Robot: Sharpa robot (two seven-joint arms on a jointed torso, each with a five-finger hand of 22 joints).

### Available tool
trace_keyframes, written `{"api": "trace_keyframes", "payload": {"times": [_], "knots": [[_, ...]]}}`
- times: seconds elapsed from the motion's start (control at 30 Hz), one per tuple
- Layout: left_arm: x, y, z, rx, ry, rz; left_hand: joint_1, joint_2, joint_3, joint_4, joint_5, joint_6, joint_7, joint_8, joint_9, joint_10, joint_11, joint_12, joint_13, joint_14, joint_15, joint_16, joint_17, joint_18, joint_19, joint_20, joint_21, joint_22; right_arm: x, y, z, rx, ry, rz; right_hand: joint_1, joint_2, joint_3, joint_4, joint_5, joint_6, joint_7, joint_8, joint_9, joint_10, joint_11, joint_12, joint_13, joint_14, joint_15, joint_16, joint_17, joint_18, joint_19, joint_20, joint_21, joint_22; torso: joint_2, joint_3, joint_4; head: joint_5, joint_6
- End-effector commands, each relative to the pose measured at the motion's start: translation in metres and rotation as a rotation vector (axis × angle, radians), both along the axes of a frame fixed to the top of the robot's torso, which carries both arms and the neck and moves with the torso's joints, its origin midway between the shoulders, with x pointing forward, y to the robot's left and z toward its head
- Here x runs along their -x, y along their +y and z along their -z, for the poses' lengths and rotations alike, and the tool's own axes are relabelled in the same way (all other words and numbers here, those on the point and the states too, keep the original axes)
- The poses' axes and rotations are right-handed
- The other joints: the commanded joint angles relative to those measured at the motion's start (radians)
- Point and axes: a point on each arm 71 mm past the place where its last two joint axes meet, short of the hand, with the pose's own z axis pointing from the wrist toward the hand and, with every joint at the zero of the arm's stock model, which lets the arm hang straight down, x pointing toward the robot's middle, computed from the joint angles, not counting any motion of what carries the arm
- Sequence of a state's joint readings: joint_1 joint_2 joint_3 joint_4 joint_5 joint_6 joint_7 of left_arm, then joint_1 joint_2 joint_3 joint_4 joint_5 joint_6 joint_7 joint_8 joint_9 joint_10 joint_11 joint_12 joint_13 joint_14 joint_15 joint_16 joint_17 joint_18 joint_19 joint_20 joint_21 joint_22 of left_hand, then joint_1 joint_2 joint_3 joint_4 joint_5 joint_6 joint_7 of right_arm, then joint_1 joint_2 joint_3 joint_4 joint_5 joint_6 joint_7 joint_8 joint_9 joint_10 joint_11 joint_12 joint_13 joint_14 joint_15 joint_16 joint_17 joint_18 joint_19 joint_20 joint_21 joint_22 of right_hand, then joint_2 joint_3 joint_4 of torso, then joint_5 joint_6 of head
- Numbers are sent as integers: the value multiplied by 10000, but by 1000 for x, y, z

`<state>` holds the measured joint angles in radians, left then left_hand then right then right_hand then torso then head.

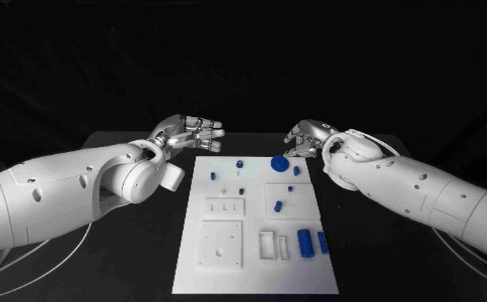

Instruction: Assemble the parts on the task board

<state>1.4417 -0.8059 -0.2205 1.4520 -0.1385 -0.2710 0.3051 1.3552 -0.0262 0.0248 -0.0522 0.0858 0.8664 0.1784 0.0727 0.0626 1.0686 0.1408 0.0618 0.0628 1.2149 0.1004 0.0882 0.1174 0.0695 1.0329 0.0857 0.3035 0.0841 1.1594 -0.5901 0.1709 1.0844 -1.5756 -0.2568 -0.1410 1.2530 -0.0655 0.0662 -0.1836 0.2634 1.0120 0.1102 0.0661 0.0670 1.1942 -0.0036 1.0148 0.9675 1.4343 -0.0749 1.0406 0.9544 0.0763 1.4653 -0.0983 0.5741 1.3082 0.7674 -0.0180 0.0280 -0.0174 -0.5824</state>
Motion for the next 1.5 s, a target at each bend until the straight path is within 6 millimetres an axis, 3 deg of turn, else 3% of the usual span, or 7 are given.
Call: {"api": "trace_keyframes", "payload": {"times": [0.03, 0.6, 0.83, 1.0, 1.2, 1.3, 1.5], "knots": [[0, -4, 0, 98, -71, 281, -30, 95, -18, -54, 27, -6, -8, 37, 6, -20, 38, -22, -4, 48, 13, 37, -10, 77, -19, -10, 29, -12, -1, 4, 13, 240, 673, -211, 81, 66, -115, -2, -5, -164, 36, -25, 7, 82, 63, 107, 146, 74, 58, 88, 192, 108, 474, 77, 197, 609, 25, 37, 42, -28, -8], [0, -7, 1, 112, -42, 364, -36, 95, -25, -64, 21, -31, 1, 38, 6, -133, 66, -21, -4, 28, 29, 32, -14, 84, -35, 6, 15, -18, -9, 8, 34, 472, 1036, 66, 109, 145, -198, -31, 7, -421, 97, -31, 1, 119, 110, 263, 368, 99, 101, 163, 452, 154, 474, 126, 591, 761, 65, 29, 85, -44, -31], [1, -7, 1, 120, -22, 403, -105, 93, -37, -6, 20, -41, 1, 43, 5, -144, 69, -20, -3, 19, 35, 34, -13, 88, -38, 16, 3, -21, -12, 8, 37, 561, 967, 247, 110, 163, -186, -66, 79, -486, 107, -34, -3, 96, 113, 230, 350, 104, 107, 149, 470, 154, 468, 134, 712, 779, 69, 58, 76, -33, -54], [1, -7, 1, 116, -3, 406, -105, 93, -37, -6, 20, -41, 1, 43, 5, -144, 69, -20, -3, 19, 35, 34, -13, 88, -38, 16, 3, -21, -13, 7, 38, 576, 931, 333, 106, 187, -182, -90, 65, -467, 107, -29, 1, 105, 115, 232, 354, 107, 109, 145, 481, 155, 467, 136, 781, 792, 62, 44, 78, -70, -46], [1, -7, 1, 106, 18, 405, -101, 80, -16, 25, 20, -40, 2, 45, 6, -140, 69, -20, -2, 18, 35, 38, -11, 89, -33, 17, -4, -24, -15, 11, 40, 574, 984, 305, 100, 182, -192, -117, 75, -510, 106, -32, -4, 85, 112, 202, 330, 107, 114, 132, 483, 157, 451, 143, 795, 789, 63, 79, 65, -22, -31], [2, -8, 1, 107, 26, 420, -101, 80, -16, 25, 20, -40, 2, 45, 6, -140, 69, -20, -2, 18, 35, 38, -11, 89, -33, 17, -4, -24, -16, 13, 42, 567, 1037, 275, 89, 214, -195, -135, 65, -528, 94, -34, -5, 87, 99, 194, 325, 113, 106, 122, 489, 162, 443, 140, 824, 788, 72, 51, 71, -9, -38], [2, -8, 1, 105, 33, 415, -79, 49, 4, 46, 21, -94, 7, 36, 2, -154, 73, -20, -3, 16, 37, 40, -9, 89, -31, 18, -12, -25, -17, 14, 43, 551, 1135, 237, 44, 274, -206, -157, 80, -488, 62, -31, -9, 109, 65, 209, 344, 116, 84, 118, 506, 152, 438, 120, 880, 794, 75, 45, 77, 56, -70]]}}
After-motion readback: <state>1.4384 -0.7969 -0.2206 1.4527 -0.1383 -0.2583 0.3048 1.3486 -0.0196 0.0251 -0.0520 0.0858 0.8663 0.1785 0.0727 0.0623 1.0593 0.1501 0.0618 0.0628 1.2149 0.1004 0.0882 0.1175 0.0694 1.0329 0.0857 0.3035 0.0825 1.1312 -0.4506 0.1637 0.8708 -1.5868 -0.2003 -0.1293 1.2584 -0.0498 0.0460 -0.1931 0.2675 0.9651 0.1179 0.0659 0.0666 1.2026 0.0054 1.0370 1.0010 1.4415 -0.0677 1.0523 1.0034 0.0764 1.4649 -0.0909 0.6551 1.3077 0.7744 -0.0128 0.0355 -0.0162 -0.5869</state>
